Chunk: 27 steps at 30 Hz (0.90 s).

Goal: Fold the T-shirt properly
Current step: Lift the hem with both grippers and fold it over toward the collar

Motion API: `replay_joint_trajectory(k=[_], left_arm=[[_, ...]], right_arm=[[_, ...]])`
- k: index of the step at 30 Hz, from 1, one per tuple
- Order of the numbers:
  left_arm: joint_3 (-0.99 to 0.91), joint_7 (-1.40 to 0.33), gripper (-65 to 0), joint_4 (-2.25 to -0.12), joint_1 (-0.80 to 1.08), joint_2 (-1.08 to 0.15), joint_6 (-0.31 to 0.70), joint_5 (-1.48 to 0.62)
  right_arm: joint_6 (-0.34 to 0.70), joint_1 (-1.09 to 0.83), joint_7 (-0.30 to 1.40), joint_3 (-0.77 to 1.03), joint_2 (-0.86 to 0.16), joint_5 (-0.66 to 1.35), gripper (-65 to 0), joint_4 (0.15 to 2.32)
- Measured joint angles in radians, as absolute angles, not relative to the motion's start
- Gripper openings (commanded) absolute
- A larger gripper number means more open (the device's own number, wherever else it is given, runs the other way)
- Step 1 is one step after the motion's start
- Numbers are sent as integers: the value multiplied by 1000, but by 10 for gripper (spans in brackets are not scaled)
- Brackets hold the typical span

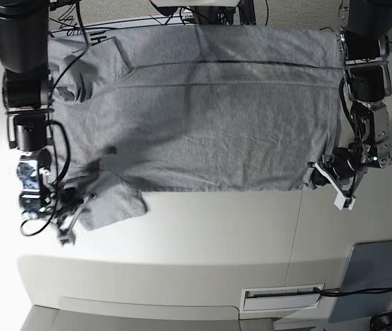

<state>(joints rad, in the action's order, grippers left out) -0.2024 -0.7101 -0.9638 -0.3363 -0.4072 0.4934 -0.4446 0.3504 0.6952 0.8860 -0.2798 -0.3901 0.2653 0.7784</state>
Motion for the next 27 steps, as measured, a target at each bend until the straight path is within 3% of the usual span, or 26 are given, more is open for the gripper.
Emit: replay_joint_trajectory(k=[6,13,27], left_arm=[[-202,-727,-650,-1103,-274,-427,495,-577],[-207,-732,-650,-1334,-82,-446,490,-570],[-394,-718,-650,-1554,212,-445,548,-701]], right_arm=[[272,540,923,-283,-484,294,-650,1122],[151,295,961,-273,-557,139,-650,1515],[136,-224,973,44,-560,120,-650,1927]])
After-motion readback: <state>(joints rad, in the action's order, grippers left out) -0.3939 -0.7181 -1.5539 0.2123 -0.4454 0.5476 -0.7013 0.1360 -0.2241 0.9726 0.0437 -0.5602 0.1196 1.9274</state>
